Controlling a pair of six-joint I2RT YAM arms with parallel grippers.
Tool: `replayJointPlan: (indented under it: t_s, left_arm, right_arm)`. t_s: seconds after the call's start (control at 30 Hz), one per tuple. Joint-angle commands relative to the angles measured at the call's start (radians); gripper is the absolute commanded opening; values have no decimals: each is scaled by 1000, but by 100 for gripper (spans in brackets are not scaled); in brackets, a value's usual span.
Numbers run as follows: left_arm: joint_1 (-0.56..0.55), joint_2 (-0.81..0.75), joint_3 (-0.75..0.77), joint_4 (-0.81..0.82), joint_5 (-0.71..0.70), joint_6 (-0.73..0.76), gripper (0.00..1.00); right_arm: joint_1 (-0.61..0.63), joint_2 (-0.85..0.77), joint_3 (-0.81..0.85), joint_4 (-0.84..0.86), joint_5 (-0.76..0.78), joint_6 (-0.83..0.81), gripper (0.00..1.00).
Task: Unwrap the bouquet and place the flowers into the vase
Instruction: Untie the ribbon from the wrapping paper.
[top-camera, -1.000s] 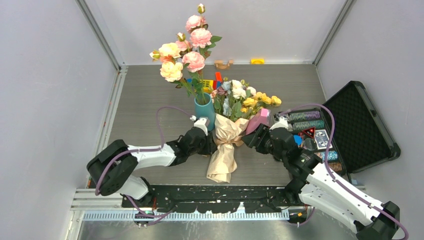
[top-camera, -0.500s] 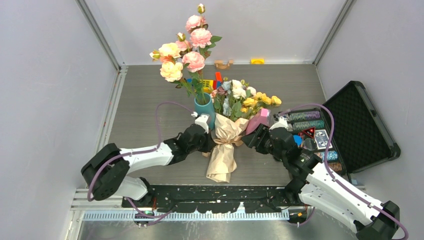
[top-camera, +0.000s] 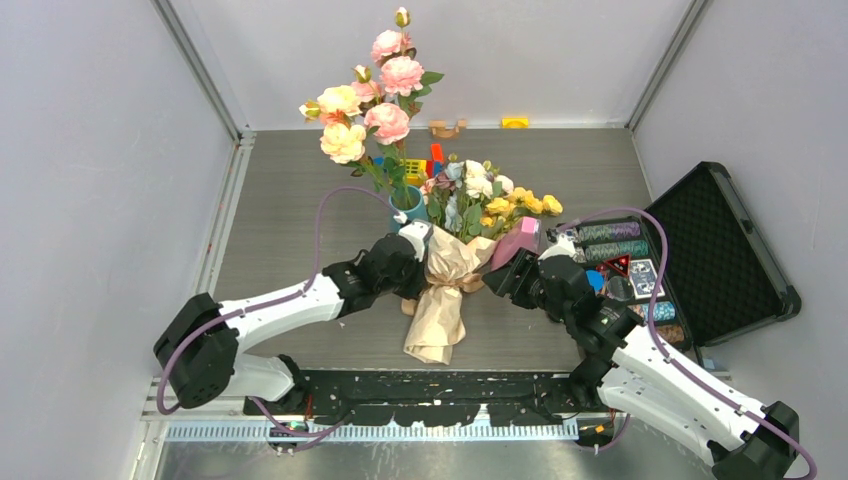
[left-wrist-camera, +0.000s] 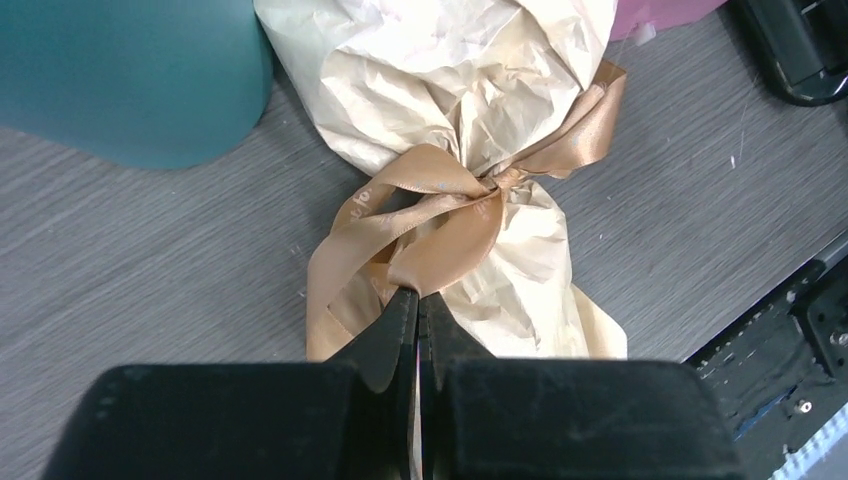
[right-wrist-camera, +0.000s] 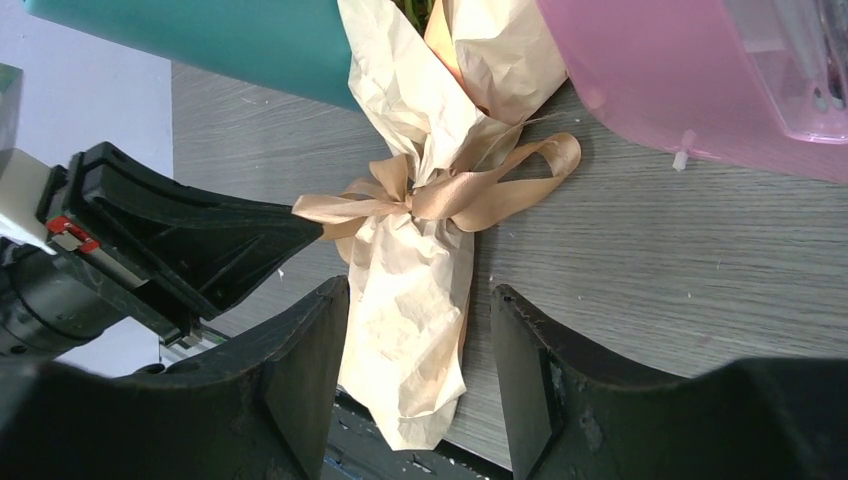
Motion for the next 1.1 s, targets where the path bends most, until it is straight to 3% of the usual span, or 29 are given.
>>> replayJointPlan:
  t_s: [0.0,0.2,0.43,0.57,0.67,0.73,0.9,1.07]
  left_arm:
    - [-5,-26,109,-126,18,126,0]
    - [-7,-17,203,-179,123,175,5]
    - [-16,45,209,-116,280,121,13]
    - [-18,16,187,-113,241,113,25]
    - [-18,-45,158,-123,201,120,46]
    - [-18,-86,130,-126,174,124,54]
    - [-16,-166,39,-128,137,143,70]
    - [-16,-211,-64,-33,186,136,76]
  right_arm:
    - [-2,6,-6,47,-8,-17,59]
    - [-2,3,-6,45,-4,-21,59]
    - [-2,-10,-21,37,-8,-13,59]
    - [-3,-26,-30,34,-5,-11,59]
    - [-2,-37,-34,28,-4,-9,59]
    - [-2,-44,-37,23,-3,-9,59]
    - [-2,-52,-38,21,-6,-8,59]
    - [-2,-43,-33,24,-11,-10,60]
